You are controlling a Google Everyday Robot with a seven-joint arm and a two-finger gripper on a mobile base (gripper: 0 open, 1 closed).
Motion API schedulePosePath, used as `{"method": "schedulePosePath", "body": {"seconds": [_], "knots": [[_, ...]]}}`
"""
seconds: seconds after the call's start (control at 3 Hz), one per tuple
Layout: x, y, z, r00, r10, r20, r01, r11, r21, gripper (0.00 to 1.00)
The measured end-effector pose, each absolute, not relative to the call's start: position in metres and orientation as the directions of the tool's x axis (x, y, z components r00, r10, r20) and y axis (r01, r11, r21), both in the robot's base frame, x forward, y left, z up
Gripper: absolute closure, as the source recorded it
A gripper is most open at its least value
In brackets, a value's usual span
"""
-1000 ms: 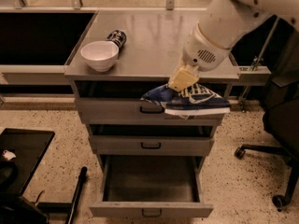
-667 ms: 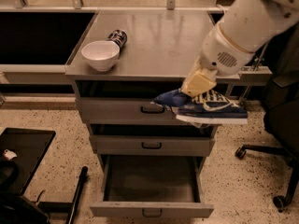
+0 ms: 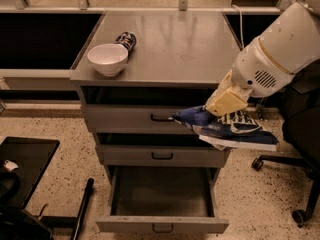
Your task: Place blue chip bag into bottom drawer
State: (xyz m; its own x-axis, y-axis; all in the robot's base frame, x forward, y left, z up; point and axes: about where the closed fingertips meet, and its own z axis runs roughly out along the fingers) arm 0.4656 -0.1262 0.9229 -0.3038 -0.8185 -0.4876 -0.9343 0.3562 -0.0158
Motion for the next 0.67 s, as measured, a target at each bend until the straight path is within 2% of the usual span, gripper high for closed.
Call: {"method": "schedulePosePath", "body": {"seconds": [0.33, 0.67], "knots": [[0.456, -0.122, 0.936, -0.241, -0.831, -0.502, -0.933, 0.34, -0.114, 1.0], [0.422, -0.12, 0.958, -0.143, -0.826, -0.545, -0.91, 0.326, -0.255, 1.0]]}}
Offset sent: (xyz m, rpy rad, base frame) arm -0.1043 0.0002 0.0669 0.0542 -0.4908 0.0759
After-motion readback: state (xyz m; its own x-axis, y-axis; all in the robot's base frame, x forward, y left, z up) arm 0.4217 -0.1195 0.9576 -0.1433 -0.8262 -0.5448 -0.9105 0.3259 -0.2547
